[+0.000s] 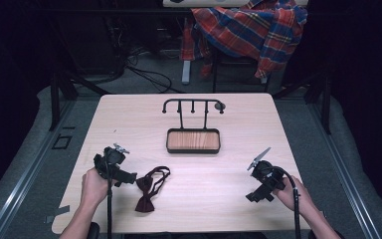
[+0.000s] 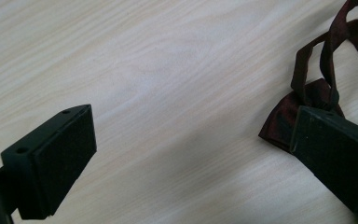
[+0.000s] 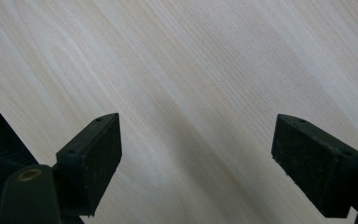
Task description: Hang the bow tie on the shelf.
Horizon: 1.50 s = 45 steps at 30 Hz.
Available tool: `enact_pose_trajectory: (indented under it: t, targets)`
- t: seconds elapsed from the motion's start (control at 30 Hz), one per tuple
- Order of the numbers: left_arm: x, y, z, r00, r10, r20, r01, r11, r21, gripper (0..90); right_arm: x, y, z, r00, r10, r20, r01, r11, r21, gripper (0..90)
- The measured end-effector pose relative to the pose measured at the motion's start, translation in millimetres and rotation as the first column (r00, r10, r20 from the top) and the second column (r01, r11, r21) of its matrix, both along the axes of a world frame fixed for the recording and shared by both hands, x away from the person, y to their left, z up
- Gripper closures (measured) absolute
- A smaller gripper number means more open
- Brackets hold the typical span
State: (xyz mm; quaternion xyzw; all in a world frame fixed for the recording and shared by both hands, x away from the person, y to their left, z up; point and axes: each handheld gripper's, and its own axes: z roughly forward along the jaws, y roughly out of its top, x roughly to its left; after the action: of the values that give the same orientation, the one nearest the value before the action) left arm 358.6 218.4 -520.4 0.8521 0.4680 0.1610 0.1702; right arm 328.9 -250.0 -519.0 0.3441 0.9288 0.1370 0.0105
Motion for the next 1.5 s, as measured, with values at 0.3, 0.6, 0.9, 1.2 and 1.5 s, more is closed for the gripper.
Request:
enact_pose_trajectory:
  t: [0.3,0.6,0.9,1.2,1.5]
  targets:
    - [0.9,1.3,4.1,0.9986,0.017,0.049,-0.017,0.9998,-0.008,0.5,-0.3,2.7,-3.0,0.9999,0.004,-0.017,-0.004,1.0000,-0.009,15.9]
    - [1.5,1.6,3.4,0.9990,0.015,0.043,-0.013,0.9994,-0.031,0.9,1.6,6.0,-4.3,0.9993,0.017,-0.034,-0.017,0.9997,-0.015,15.9]
    - [9.4,-1.7,3.5,0.9989,0.030,0.035,-0.028,0.9975,-0.065,0.3,2.4,6.7,-5.9,0.9991,0.022,-0.037,-0.023,0.9996,-0.018,16.0]
    - [15.3,-10.9,3.6,0.9989,0.026,0.040,-0.021,0.9929,-0.117,0.2,1.5,7.9,-5.6,0.9987,0.028,-0.042,-0.029,0.9993,-0.025,15.9]
    - [18.2,-31.5,5.5,0.9992,-0.032,0.022,0.035,0.9920,-0.121,0.0,-0.4,9.0,-6.6,0.9990,0.022,-0.039,-0.022,0.9998,0.001,15.9]
